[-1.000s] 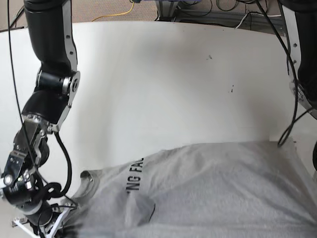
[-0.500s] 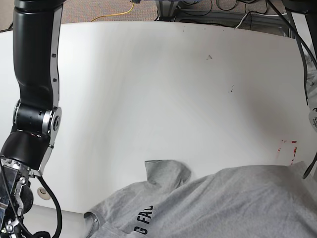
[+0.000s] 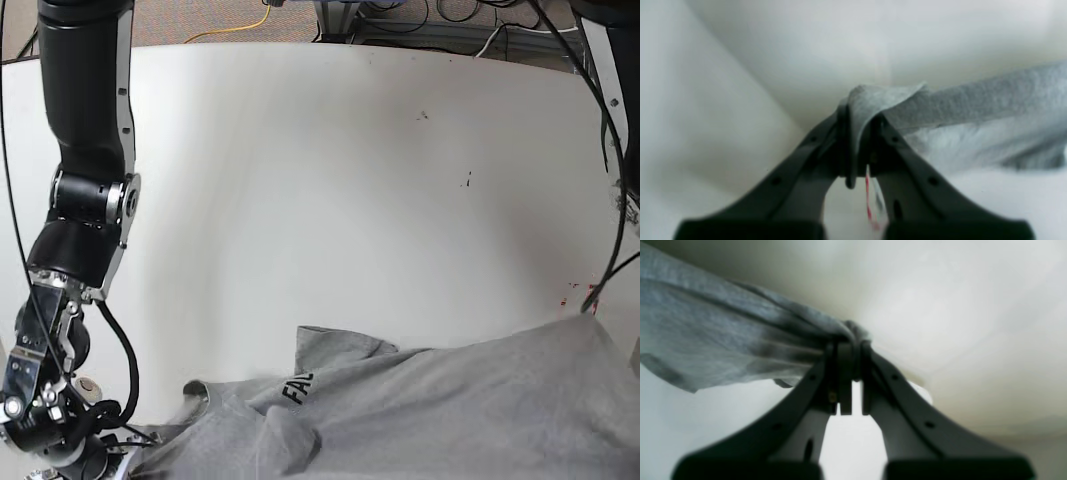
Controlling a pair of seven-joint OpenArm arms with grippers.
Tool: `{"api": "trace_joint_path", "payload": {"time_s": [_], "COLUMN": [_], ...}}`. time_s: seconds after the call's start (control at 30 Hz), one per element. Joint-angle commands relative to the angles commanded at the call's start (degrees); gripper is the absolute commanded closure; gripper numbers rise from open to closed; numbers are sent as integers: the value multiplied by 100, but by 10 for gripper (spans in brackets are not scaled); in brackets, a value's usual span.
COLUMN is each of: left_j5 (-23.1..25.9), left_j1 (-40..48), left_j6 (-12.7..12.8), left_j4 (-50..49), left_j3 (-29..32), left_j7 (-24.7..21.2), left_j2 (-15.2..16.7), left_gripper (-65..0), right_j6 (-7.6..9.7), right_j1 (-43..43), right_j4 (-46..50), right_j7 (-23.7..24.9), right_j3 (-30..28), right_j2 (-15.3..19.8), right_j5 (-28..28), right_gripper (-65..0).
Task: Layout the t-shirt on the table in an organized manner, then fold the t-shirt properly
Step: 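Lift the grey t-shirt with both grippers and stretch it between them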
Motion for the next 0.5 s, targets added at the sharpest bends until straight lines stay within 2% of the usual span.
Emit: {"api": "trace_joint_path", "payload": {"time_s": [0.13,0.23,0.4,0.5], "left_j5": [0,0,0,0], "left_j1": [985,1503,2409,2954], "left_j6": [-18,-229,-316,-325], "left_j4": [457,651,1125,1389], "left_j3": [-325,-343,-545,-695], "left_j7": [105,114,158,246], "left_j2": [0,0,18,26], "left_gripper": [-4,-4,-4,-4], "right_j6": [0,176,431,466], "right_j1": [-782,-1257,-1996,-2409], "right_j4": [475,791,1275,1530], "right_j7": [-105,-229,-387,-422], "right_j3": [9,9,220,255], "right_j2": [-132,-158,-158,-158], "right_j5": [-18,-53,-53,-44], "right_gripper": [-6,-6,-6,-6]}}
